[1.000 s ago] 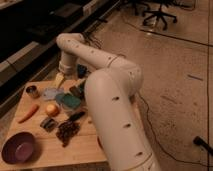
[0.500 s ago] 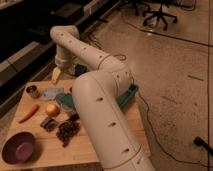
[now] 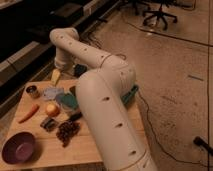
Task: Place towel in red bowl
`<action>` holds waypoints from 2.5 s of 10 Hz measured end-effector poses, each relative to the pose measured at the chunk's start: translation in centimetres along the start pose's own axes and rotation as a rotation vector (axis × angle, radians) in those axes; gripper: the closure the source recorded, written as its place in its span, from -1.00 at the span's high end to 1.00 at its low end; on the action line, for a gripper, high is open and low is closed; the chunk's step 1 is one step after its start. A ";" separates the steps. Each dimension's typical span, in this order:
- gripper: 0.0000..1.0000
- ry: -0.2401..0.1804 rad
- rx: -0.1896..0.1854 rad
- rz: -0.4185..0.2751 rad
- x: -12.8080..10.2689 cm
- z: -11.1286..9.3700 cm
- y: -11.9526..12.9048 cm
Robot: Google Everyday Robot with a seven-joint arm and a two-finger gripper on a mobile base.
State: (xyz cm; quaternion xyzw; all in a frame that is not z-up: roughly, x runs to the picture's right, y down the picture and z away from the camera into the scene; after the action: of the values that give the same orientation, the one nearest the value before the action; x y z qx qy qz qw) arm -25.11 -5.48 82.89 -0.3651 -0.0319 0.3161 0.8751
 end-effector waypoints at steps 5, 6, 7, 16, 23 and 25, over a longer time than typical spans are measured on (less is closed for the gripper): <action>0.60 -0.167 0.126 -0.146 -2.0 4.1 2.8; 0.60 -0.165 0.108 -0.146 -2.4 4.4 2.4; 0.60 -0.158 0.075 -0.141 -2.9 4.8 1.1; 0.60 -0.109 -0.009 -0.171 -5.7 10.0 -1.4; 0.60 -0.160 0.055 -0.196 -7.4 13.3 0.0; 0.60 -0.166 0.054 -0.186 -7.4 14.2 0.0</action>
State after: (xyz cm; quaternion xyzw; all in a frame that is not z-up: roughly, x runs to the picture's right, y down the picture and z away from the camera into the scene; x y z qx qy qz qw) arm -35.11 -0.96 94.52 -0.3093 -0.1296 0.2635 0.9045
